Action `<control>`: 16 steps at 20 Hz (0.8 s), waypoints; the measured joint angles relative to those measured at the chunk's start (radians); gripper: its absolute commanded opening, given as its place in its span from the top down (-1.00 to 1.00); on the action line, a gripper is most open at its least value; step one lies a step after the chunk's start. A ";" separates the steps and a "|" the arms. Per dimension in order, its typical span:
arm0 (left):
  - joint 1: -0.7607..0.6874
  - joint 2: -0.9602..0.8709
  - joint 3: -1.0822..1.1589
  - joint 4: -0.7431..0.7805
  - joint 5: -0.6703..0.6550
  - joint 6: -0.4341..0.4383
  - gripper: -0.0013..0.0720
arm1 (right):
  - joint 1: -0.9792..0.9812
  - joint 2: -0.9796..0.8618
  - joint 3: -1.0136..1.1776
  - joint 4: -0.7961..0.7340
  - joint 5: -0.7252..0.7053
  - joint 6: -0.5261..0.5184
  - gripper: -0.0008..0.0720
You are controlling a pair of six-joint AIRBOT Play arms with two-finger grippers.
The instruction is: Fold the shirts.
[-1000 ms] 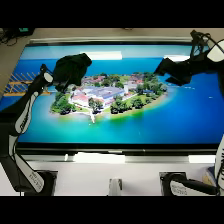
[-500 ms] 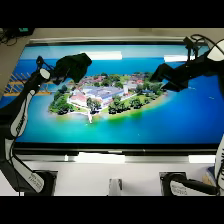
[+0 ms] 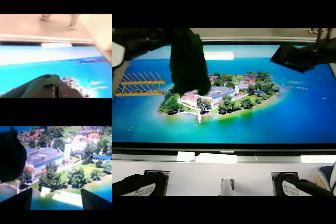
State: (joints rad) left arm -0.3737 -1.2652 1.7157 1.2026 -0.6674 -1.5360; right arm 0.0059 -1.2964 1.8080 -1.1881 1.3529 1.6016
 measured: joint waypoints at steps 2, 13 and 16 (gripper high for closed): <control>-0.100 0.088 -0.020 0.098 -0.068 -0.026 0.88 | 0.000 0.083 0.030 -0.063 0.016 0.004 -0.65; -0.312 0.018 -0.409 0.237 -0.185 -0.345 -1.00 | 0.000 0.294 -0.109 -0.157 0.297 0.029 -0.65; -0.293 -0.021 -0.376 0.207 -0.320 -0.331 -1.00 | 0.000 0.297 -0.262 -0.130 0.294 0.028 -0.65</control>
State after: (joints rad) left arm -0.6670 -1.2858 1.3399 1.4097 -0.9878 -1.8668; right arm 0.0063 -0.9993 1.5459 -1.3186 1.6470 1.6299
